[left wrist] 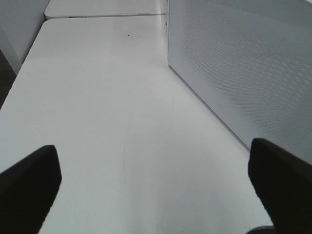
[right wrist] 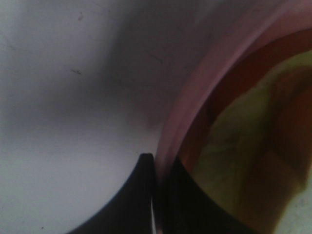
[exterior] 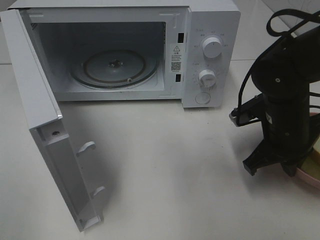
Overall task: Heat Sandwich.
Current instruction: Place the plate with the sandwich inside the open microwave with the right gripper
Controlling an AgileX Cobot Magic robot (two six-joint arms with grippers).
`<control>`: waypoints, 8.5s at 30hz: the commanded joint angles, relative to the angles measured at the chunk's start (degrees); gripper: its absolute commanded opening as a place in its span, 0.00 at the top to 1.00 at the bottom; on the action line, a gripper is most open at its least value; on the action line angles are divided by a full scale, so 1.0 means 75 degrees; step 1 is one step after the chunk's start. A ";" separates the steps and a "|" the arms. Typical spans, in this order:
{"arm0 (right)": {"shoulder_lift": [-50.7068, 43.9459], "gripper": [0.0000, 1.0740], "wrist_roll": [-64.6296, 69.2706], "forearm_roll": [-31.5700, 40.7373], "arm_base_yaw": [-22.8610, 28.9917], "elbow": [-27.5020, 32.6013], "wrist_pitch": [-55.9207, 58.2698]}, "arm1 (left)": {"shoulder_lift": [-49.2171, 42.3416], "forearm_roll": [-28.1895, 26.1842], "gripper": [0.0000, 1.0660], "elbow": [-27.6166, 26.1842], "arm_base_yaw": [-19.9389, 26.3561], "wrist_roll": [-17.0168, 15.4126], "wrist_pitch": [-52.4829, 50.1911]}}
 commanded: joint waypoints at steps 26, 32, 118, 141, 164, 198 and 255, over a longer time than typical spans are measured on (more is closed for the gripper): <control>-0.2460 1.00 -0.0023 -0.0092 0.2055 0.1077 0.1077 | -0.0199 0.0015 0.06 0.0023 -0.0053 0.0000 -0.0076; -0.2842 1.00 -0.0031 -0.0099 0.2804 0.1161 0.1306 | -0.0199 0.0015 0.06 0.0023 -0.0053 0.0000 -0.0076; -0.3094 0.98 -1.2384 0.1711 0.2177 0.1184 -0.2681 | -0.0199 0.0015 0.06 0.0023 -0.0053 0.0000 -0.0076; -0.2460 1.00 -1.3598 0.2277 0.2040 0.0642 -0.3224 | -0.0199 0.0015 0.06 0.0023 -0.0053 0.0000 -0.0076; -0.0710 0.99 -1.3629 0.2299 0.2040 -0.1291 -0.3216 | -0.0199 0.0015 0.06 0.0023 -0.0053 0.0000 -0.0076; 0.1490 0.97 -1.3163 0.2246 0.2040 -0.4316 -0.2521 | -0.0199 0.0015 0.06 0.0023 -0.0053 0.0000 -0.0076; 0.4698 0.95 -1.1986 0.1856 0.1780 -0.9290 -0.1413 | -0.0199 0.0015 0.06 0.0023 -0.0053 0.0000 -0.0076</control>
